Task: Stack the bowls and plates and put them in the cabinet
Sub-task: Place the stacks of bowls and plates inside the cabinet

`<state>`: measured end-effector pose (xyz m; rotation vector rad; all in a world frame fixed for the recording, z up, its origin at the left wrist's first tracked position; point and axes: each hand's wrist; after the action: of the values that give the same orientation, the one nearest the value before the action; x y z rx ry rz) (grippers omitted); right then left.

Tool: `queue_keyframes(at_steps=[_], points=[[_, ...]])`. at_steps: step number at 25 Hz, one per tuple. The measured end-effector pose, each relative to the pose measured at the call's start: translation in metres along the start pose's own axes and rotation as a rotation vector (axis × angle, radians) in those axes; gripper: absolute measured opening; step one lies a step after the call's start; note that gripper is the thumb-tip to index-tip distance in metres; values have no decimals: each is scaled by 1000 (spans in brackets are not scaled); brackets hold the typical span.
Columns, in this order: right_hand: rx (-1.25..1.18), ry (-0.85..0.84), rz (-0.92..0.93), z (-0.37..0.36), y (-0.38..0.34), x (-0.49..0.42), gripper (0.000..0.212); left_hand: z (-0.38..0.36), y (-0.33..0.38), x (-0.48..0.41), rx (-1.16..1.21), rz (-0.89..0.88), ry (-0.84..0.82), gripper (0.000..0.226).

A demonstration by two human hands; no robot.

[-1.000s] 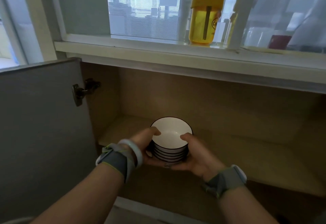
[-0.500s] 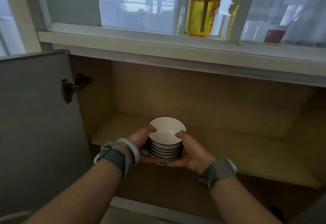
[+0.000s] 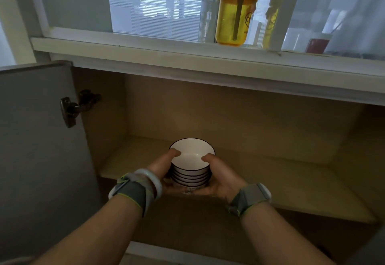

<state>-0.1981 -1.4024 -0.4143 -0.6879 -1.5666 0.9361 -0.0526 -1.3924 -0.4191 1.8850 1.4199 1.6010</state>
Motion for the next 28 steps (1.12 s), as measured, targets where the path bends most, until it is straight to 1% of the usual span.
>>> queue_keyframes(at_steps=[3,6,7,9,11,12,13,15,16,17,20,23,26,28], points=[[17,2,20,0,-3,-6,24,-3,-1,-5,38,-25,-1,38],[-19,-27,81,2,0,-10,30,0,-5,-10,84,-71,-23,50],[-42,-50,115,4,5,-10,33,1,-7,-10,106,-93,-49,53],[-84,-96,200,8,21,-12,42,9,-17,-8,153,-134,-150,47],[-49,-98,298,14,41,-12,63,20,-30,-7,159,-203,-282,38],[24,-83,341,17,48,-12,71,27,-38,-9,97,-257,-311,40],[135,-62,381,18,54,-13,74,32,-44,-13,-27,-339,-306,50],[358,5,456,18,59,-16,76,36,-49,-21,-370,-503,-236,76],[435,42,486,18,59,-18,77,33,-49,-23,-486,-556,-200,83],[483,69,504,16,59,-23,79,32,-48,-26,-549,-590,-175,87],[537,130,561,13,60,-33,84,29,-44,-36,-614,-642,-141,88],[547,142,578,13,55,-48,84,30,-38,-49,-640,-676,-129,85],[551,154,577,13,45,-66,84,27,-28,-61,-675,-669,-106,80],[602,177,572,13,40,-76,82,25,-23,-68,-731,-664,-76,74]])
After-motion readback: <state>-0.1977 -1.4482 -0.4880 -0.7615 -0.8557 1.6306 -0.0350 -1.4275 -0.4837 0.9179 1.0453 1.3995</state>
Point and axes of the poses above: each hand's wrist, its own x-axis away from the middle knuckle, its own z-axis out of the back of the hand, y = z × x, and after that the axes turned 10 degrees about x, right-handed
